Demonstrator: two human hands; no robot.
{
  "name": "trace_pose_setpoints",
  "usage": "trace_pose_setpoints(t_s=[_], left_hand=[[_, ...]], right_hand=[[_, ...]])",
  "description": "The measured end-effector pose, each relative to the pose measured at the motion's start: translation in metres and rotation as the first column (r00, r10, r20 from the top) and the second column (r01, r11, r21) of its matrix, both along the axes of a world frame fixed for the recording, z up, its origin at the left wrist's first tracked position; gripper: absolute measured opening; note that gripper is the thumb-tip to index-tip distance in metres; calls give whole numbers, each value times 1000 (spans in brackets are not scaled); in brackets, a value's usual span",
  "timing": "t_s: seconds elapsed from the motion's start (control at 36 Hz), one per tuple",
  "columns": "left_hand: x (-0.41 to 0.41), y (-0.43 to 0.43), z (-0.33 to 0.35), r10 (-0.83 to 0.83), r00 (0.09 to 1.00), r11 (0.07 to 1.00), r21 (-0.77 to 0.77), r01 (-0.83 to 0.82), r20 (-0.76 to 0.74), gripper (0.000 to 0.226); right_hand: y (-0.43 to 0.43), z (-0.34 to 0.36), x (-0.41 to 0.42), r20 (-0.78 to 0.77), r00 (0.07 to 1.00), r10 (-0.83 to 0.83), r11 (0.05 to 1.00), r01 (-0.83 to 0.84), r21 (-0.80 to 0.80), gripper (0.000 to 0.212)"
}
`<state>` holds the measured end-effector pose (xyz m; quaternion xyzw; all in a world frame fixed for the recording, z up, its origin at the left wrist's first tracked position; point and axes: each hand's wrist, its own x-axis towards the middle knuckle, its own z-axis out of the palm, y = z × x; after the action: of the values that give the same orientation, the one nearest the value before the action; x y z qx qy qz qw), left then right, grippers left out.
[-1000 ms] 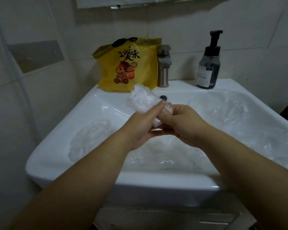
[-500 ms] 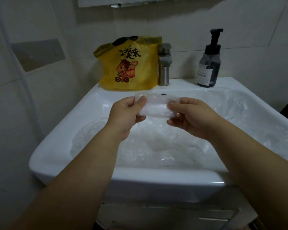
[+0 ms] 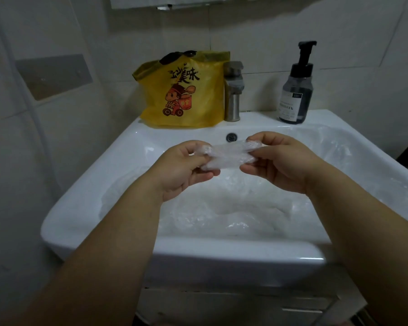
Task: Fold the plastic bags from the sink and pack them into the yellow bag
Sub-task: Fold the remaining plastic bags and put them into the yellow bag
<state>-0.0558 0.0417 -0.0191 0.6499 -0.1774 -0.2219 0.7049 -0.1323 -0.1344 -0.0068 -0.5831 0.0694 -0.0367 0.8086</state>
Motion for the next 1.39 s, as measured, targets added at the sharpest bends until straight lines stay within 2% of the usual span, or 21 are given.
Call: trace_pose_setpoints(t_s=[0.19,0.33,0.42,0.44,0.5,0.58,0.75,0.83,0.92,1.03,1.14,1.31,1.39], left_hand=[[-2,2,6,-43,996,989,-148,31,-79,18],[-5,3,9,-42,992,982,-188,19,-119,24],[-4,2,9,-7,990,984,-179,-19,-141,31],[-3,1,7,24,993,991,-128,-39,-115,36],[-3,-2,3,79,997,997,11,-79,15,29],[-2,-2,-2,81,983,988,117,-101,167,14],[-1,0,-3,70,971,987,123,-100,229,27],[-2,0,-4,68,958,980,160,-115,277,32],[-3,0,-4,76,939,971,188,-146,335,33],[-4,-1,-4,76,925,971,185,-154,372,33],[-3,-1,-4,72,931,977,164,-139,357,34],[0,-1,-5,99,935,979,134,-153,340,36],[0,0,-6,108,926,977,133,-166,362,35]], right_hand=[[-1,2,-1,32,996,89,996,-89,-9,27],[-1,3,-3,39,997,69,995,-72,70,24],[-2,0,-1,2,1000,13,999,-13,-29,34],[-3,-2,0,-3,1000,-12,995,11,-100,36],[-1,-5,2,8,1000,-25,975,26,-220,29],[1,-8,2,21,1000,-18,965,23,-261,4],[0,-7,1,4,999,-37,940,37,-339,24],[1,-8,2,10,998,-55,930,55,-363,27],[4,-6,1,24,999,-37,953,42,-300,15],[4,-6,2,-6,996,-93,963,89,-256,29],[4,-9,3,25,993,-118,938,120,-326,8],[3,-10,4,56,995,-88,917,103,-384,29],[2,-14,4,76,993,-91,808,118,-577,36]])
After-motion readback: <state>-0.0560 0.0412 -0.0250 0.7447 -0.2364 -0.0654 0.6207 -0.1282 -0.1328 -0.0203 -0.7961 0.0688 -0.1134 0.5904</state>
